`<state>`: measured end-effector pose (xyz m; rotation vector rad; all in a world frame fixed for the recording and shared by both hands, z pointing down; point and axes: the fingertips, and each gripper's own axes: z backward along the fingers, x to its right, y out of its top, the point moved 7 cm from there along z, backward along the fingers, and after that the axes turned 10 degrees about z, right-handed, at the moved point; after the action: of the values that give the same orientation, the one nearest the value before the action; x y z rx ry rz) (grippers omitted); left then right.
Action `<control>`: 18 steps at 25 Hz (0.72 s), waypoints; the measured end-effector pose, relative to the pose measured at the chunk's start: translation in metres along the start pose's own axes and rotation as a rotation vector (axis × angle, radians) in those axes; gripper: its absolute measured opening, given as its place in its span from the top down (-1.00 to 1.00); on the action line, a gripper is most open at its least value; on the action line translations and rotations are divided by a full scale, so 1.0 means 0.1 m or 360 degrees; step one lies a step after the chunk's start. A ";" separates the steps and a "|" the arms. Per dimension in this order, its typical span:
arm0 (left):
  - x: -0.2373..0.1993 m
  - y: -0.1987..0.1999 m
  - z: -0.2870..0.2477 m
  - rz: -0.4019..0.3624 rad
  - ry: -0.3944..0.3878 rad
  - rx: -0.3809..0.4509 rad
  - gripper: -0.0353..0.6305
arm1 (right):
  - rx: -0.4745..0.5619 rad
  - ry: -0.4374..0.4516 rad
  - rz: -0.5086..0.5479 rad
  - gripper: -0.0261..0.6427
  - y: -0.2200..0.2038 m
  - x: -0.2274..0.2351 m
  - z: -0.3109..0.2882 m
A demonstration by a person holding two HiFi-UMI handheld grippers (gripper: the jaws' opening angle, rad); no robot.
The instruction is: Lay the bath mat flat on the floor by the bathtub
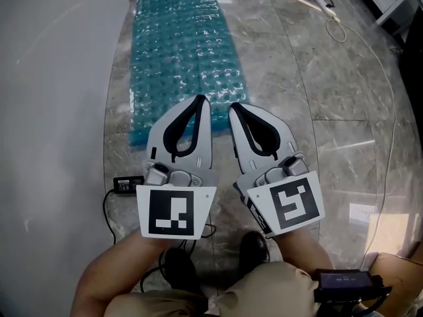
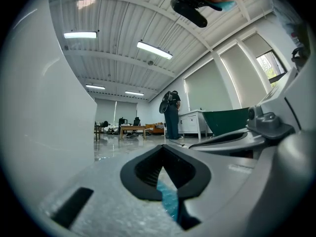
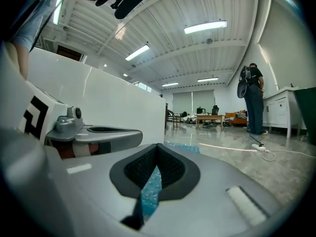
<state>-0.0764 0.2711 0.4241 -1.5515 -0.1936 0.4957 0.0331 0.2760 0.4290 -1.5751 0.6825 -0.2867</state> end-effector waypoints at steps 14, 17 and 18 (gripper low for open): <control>0.04 -0.01 0.05 -0.0008 -0.0007 -0.0019 0.88 | 0.0030 -0.0021 0.0027 0.90 0.05 -0.01 0.04; 0.04 0.00 0.06 0.0000 0.0001 -0.0026 0.87 | 0.0039 -0.0020 0.0021 0.90 0.05 -0.01 0.06; 0.03 0.00 0.07 0.0002 0.0003 -0.0024 0.87 | 0.0041 -0.0020 0.0018 0.90 0.06 -0.01 0.06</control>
<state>-0.0765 0.2783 0.4234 -1.5670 -0.1953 0.4951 0.0342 0.2816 0.4229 -1.5468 0.6752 -0.2763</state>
